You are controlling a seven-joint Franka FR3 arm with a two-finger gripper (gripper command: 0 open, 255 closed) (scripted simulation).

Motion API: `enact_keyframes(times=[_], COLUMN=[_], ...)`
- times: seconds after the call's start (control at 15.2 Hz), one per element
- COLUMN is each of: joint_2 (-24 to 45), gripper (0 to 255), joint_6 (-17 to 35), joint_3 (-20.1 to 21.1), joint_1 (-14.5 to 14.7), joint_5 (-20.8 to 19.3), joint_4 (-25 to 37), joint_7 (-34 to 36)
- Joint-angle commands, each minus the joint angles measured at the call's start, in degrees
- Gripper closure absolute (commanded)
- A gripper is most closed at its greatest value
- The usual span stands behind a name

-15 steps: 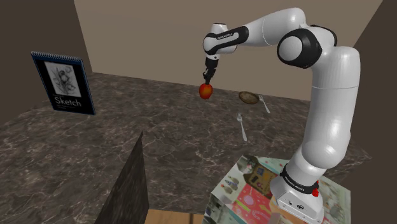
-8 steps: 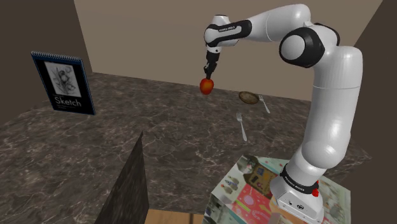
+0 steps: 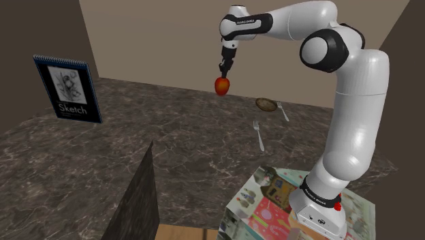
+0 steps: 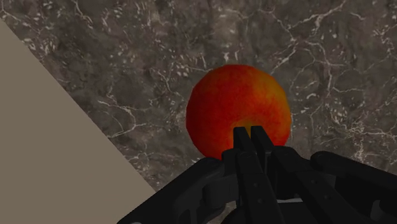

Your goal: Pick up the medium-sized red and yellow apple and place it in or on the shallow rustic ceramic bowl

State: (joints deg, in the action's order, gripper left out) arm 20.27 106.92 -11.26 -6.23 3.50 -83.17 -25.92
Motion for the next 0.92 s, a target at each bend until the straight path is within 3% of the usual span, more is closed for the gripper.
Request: enact_keyframes(times=[0.0, 0.26, 0.86], joint_2=[-0.03, 0.06, -8.21], gripper=[255, 255, 255], joint_6=[-1.57, -3.94, -4.13], joint_3=[-0.05, -0.08, -3.64], joint_1=[-0.11, -0.21, -5.77], joint_5=[-0.01, -0.01, -0.21], joint_4=[1.53, 4.00, -4.08], joint_7=[-0.08, -0.06, -9.53])
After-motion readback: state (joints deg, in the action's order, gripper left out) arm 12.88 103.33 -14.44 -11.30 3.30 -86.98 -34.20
